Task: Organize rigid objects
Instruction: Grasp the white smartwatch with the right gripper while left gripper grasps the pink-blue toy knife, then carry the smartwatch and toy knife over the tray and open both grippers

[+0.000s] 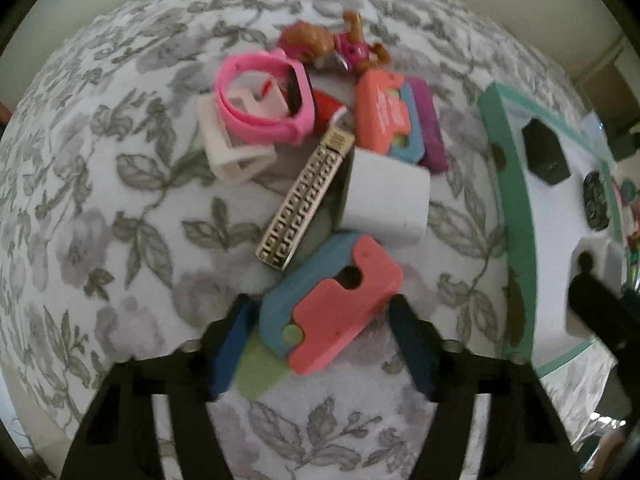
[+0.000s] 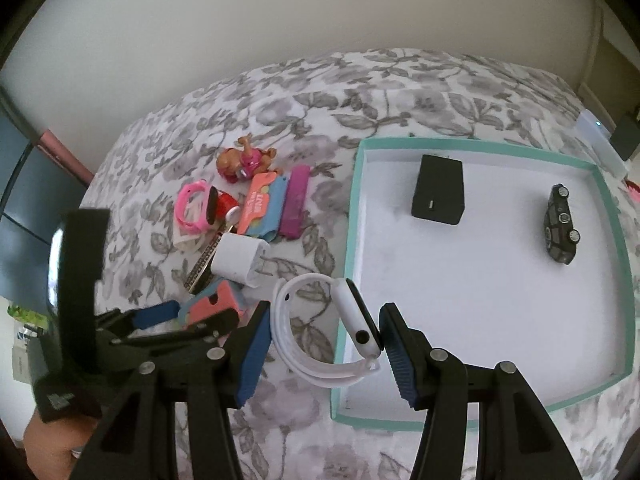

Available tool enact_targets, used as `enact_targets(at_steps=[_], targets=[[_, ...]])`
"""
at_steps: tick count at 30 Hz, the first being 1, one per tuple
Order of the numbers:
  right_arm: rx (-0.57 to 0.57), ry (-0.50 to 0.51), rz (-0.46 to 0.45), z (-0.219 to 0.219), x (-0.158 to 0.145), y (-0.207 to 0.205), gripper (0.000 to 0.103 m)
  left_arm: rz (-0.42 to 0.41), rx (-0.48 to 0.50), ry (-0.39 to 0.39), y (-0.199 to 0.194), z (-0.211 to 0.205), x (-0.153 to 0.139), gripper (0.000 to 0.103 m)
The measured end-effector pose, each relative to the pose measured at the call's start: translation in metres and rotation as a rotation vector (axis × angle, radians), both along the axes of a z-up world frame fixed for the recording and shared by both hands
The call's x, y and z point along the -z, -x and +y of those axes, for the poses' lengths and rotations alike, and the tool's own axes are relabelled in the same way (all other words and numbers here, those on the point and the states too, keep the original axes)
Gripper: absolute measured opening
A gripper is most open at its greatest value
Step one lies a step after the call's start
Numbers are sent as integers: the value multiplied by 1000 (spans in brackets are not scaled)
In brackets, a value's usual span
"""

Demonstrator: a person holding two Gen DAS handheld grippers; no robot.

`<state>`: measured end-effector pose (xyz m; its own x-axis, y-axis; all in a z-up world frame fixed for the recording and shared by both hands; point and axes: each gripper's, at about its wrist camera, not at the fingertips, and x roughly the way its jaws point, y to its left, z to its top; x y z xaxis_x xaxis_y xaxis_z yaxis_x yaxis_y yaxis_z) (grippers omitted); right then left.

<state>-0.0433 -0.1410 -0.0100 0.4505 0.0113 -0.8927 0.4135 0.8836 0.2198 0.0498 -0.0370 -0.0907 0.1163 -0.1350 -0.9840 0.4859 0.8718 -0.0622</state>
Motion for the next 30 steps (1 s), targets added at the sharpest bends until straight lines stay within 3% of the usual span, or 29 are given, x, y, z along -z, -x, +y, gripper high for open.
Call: enact_targets(at_steps=[8, 17, 23, 30], targets=[[-1, -13, 5, -3, 2, -1, 57, -23, 24, -31, 12, -19, 4, 57], [18, -32, 23, -9, 5, 3, 57, 5, -1, 2, 19, -12, 5, 53], [27, -37, 2, -14, -2, 7, 57, -20, 2, 12, 15, 1, -10, 52], [34, -29, -19, -20, -12, 14, 57, -84, 1, 39, 26, 10, -57, 49]])
